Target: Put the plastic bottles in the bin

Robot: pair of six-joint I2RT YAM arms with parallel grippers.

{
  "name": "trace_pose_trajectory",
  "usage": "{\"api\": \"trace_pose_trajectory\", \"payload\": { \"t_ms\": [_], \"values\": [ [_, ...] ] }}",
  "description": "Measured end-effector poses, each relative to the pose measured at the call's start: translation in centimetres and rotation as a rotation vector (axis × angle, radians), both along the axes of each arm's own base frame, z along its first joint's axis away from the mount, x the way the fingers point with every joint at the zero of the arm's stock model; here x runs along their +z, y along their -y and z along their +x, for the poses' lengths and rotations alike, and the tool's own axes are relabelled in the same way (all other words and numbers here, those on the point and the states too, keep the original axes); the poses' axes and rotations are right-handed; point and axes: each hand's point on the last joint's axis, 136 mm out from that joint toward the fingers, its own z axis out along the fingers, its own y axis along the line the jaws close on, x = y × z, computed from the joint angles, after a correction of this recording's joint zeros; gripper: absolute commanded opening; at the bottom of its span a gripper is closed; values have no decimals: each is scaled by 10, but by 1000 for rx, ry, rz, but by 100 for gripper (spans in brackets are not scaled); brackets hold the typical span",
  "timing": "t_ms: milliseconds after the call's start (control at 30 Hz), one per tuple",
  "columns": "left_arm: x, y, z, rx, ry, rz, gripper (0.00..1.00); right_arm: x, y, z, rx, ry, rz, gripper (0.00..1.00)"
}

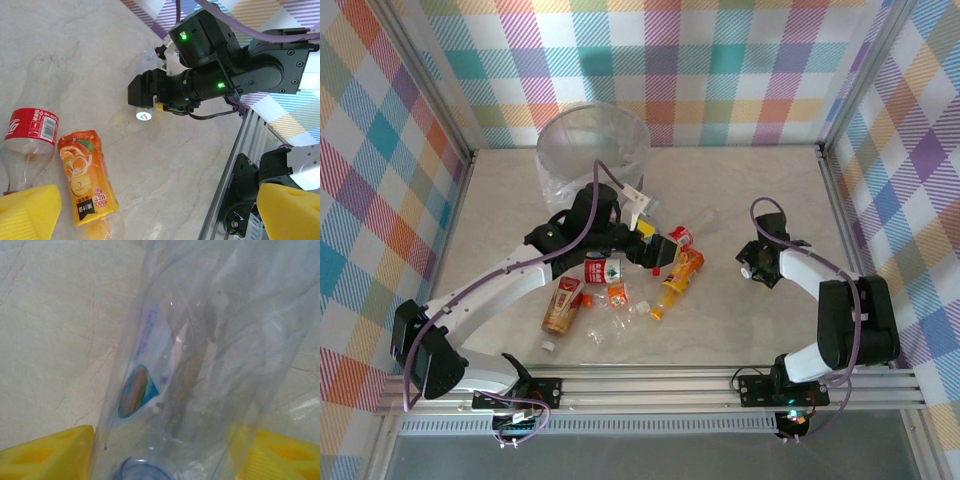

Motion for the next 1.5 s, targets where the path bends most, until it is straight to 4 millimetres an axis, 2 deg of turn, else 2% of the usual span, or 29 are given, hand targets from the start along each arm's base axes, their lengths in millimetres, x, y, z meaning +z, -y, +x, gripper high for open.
{"api": "trace_pose_trajectory", "payload": {
  "t_ms": [367, 467, 567, 700, 900, 1133, 1333, 1500],
  "values": [
    [-11, 3, 4, 8, -29, 15, 100, 2, 4, 7, 40, 16, -46, 54],
    [-15, 6, 8, 26, -57, 12, 100, 16, 3, 9, 81, 73, -63, 54],
    [-20, 12, 16, 47, -95, 7, 100, 44, -4, 13, 143, 183, -85, 53],
    [-23, 20, 25, 82, -158, -7, 100, 84, -27, 14, 273, 352, -102, 51],
    [-8, 33, 37, 126, -227, -74, 100, 124, -75, 2, 518, 506, -110, 49],
    [8, 42, 48, 152, -249, -126, 99, 145, -126, -26, 759, 585, -77, 49],
    [3, 41, 62, 191, -305, -153, 98, 162, -151, -44, 876, 630, -33, 49],
    [-1, 50, 76, 188, -334, -172, 97, 169, -165, -53, 944, 642, -12, 48]
  ]
}}
